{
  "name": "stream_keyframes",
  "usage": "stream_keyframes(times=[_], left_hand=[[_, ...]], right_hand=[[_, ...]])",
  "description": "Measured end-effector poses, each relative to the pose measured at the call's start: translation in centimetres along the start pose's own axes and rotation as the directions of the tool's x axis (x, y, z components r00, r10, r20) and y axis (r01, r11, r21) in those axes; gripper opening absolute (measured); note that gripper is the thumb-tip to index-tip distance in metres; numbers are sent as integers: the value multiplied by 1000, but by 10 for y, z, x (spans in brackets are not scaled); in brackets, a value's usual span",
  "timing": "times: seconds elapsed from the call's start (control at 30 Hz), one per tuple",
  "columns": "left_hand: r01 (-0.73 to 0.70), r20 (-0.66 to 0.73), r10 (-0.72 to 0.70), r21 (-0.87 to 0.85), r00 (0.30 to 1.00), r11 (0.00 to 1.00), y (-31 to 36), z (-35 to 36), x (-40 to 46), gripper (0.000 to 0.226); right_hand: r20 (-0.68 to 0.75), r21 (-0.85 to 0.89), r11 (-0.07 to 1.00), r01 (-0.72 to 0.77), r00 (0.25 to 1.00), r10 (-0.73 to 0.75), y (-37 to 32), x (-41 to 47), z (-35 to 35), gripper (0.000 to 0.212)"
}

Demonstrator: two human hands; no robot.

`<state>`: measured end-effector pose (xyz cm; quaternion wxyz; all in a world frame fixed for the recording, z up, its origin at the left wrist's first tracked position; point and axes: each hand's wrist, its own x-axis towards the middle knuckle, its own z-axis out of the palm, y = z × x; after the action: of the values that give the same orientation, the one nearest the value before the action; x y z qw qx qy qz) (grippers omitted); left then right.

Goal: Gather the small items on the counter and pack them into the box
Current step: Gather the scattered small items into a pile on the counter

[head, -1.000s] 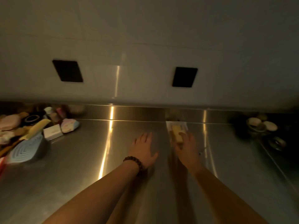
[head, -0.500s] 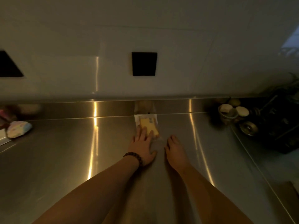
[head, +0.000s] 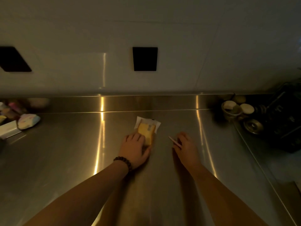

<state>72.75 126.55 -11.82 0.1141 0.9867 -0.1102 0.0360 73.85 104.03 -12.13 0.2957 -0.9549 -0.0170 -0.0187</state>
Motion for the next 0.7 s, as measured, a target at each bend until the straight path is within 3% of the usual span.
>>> stream_keyframes(times=[0.1,0.27,0.4,0.7], left_hand=[[112,-36,-113,-23,993,993,12,0,3,59],[341,103,-337,-20,936,940,33,11,22,95],[375,46,-374,-14,926,927,36,16,25,83],[362,-59,-367,-73,928,929,1,2,-24,66]], right_hand=[[-3,-93,995,-46,999,45,7,-5,-1,29],[-20,-169,985,-43,999,40,15,-11,-4,19],[-30,-174,983,-51,998,47,16,-11,-9,17],[0,38,998,59,998,-59,-34,-15,12,16]])
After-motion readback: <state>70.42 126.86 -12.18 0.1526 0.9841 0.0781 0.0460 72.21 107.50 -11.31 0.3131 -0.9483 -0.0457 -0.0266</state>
